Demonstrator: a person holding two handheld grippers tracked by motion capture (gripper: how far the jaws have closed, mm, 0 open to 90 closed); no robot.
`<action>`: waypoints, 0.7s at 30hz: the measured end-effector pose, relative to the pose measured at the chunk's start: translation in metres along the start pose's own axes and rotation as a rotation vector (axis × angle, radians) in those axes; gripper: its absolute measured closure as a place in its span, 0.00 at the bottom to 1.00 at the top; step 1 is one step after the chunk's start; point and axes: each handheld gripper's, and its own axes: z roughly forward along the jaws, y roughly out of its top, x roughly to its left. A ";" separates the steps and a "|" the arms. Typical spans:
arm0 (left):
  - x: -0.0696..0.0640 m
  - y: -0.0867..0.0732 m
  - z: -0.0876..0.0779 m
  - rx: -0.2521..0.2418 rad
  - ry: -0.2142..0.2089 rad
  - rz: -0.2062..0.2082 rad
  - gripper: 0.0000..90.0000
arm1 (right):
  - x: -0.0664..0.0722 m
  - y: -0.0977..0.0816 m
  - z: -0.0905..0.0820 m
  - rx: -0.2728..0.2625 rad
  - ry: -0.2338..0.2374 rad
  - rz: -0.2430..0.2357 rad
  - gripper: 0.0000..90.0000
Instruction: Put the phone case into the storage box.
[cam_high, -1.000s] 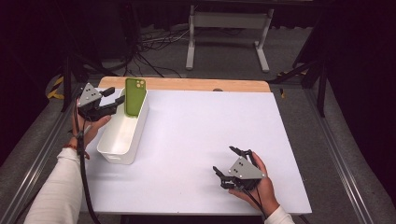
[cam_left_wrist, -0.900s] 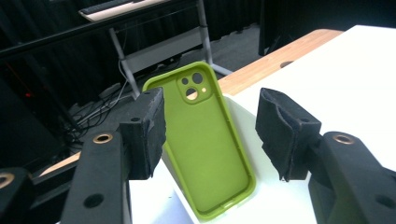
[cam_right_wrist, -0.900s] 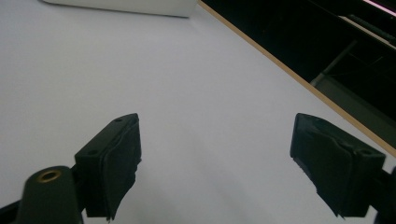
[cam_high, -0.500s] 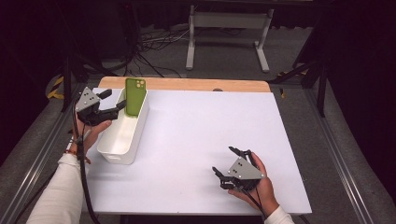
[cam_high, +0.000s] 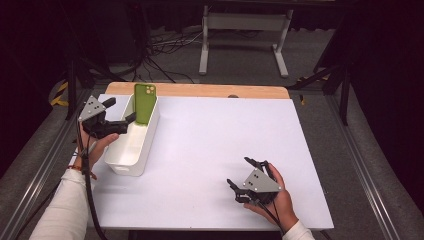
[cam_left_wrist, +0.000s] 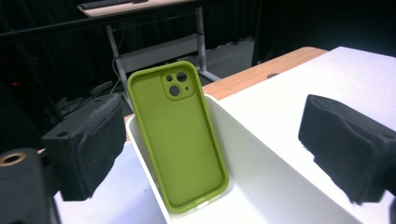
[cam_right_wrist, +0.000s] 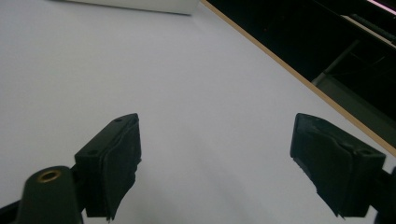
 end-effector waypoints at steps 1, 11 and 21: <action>0.000 0.000 0.000 0.000 0.000 0.000 0.08 | 0.000 0.000 0.000 0.000 0.000 0.000 0.19; 0.002 0.000 -0.009 -0.028 -0.020 -0.029 0.04 | 0.000 0.001 -0.001 -0.006 -0.004 0.006 0.19; -0.006 0.002 -0.023 -0.080 -0.036 -0.023 0.04 | 0.001 0.000 -0.004 -0.008 -0.001 0.000 0.19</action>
